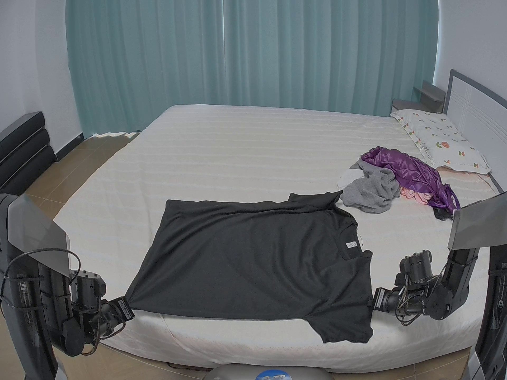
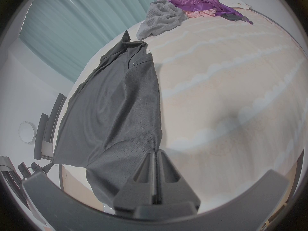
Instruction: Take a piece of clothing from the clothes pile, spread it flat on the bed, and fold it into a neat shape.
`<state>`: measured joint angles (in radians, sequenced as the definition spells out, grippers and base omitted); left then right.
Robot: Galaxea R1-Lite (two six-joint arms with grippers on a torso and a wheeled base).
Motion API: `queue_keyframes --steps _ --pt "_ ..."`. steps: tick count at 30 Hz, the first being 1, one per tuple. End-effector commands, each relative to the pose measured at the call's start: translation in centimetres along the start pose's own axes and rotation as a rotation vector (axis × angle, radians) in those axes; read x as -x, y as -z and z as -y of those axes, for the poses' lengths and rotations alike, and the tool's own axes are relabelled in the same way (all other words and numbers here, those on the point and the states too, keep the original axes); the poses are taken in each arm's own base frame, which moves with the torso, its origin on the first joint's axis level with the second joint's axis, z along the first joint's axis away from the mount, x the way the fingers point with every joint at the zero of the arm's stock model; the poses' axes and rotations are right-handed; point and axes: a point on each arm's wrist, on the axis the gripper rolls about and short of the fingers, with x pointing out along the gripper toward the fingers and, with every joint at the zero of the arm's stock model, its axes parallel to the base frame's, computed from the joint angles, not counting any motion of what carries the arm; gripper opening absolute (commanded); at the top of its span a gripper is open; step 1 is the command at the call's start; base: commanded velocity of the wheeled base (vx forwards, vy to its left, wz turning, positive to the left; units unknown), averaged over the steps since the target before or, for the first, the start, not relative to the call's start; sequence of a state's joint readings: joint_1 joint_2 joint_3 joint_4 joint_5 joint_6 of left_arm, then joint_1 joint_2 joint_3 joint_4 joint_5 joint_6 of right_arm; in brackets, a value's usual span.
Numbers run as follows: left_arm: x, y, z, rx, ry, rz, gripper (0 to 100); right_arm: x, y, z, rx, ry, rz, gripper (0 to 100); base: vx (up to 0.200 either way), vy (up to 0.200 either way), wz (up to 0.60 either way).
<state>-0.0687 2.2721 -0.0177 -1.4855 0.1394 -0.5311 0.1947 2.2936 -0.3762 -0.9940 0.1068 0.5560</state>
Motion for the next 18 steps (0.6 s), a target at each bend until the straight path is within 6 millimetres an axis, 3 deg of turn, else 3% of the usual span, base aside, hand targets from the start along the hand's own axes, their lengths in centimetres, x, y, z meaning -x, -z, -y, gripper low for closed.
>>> queue_keyframes --steps 1,18 --pt "0.0 0.2 -0.3 -0.001 -0.014 -0.015 0 1.5 0.1 0.4 -0.012 0.003 0.011 0 0.000 0.000 0.00" --pt "0.3 -0.2 -1.0 -0.033 -0.045 -0.013 0 6.1 1.1 1.1 0.000 0.008 0.030 0 0.000 0.000 0.00"
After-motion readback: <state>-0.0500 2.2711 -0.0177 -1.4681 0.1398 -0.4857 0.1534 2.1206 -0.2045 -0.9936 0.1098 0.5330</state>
